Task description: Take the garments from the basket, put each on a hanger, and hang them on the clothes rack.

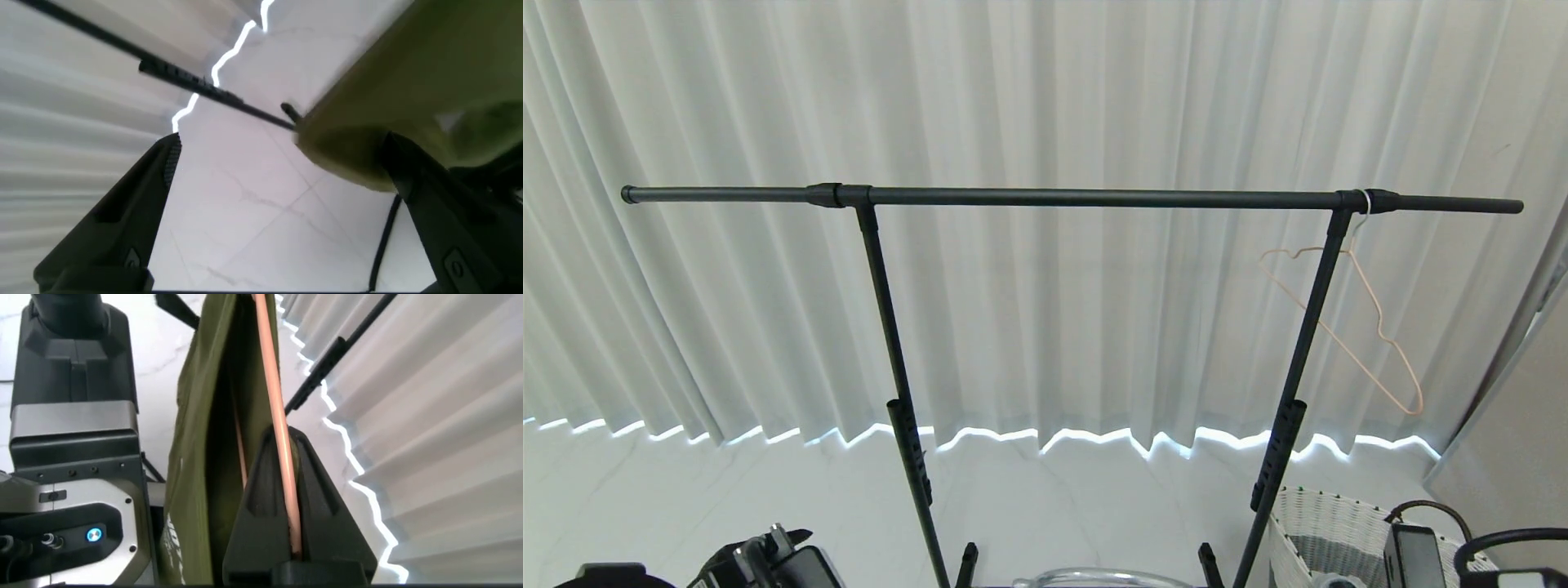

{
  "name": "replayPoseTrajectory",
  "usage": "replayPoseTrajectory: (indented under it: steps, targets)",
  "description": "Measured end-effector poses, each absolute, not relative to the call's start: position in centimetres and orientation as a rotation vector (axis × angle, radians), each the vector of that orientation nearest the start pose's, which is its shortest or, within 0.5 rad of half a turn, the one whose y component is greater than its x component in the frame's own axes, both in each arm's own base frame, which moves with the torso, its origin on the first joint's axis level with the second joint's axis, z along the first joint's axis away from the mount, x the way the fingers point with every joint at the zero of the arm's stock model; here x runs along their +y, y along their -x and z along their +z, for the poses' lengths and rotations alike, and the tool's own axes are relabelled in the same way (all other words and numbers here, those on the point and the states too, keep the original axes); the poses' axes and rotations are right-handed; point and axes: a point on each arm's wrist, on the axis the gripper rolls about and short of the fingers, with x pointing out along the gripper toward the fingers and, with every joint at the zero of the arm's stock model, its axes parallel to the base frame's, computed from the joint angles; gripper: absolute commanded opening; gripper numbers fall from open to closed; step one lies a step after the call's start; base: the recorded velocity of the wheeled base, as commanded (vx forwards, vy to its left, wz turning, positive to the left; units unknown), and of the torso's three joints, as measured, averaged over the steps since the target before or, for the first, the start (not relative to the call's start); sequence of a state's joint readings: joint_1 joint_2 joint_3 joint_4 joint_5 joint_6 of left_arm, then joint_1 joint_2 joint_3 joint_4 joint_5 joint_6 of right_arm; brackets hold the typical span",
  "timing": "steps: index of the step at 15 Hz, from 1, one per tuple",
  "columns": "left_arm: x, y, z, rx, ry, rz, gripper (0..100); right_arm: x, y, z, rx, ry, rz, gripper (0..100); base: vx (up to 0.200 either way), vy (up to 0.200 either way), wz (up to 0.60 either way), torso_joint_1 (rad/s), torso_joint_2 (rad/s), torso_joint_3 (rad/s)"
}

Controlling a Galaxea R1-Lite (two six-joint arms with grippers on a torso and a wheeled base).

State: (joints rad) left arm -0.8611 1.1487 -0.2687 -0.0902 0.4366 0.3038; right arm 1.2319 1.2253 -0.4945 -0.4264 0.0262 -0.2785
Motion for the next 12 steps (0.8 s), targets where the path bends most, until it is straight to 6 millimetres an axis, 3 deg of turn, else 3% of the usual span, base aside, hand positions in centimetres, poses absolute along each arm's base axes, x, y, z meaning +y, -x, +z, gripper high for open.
replayPoseTrajectory:
  steps: [3, 4, 12]
  targets:
    - [-8.0, -9.2, 11.7, 0.583, -0.727, -0.437, 100, 16.8, -5.8, 19.5, 0.082, 0.417, 1.286, 0, 0.000, 0.000, 0.00, 0.000, 0.00, 0.000]
    - [-8.1, -9.4, 11.8, 0.576, -0.716, -0.439, 0, 16.9, -5.8, 19.5, 0.080, 0.416, 1.287, 0, 0.000, 0.000, 0.00, 0.000, 0.00, 0.000]
    - [-8.5, -10.5, 12.0, 0.548, -0.675, -0.420, 0, 16.7, -5.9, 19.4, 0.086, 0.421, 1.262, 0, 0.000, 0.000, 0.00, 0.000, 0.00, 0.000]
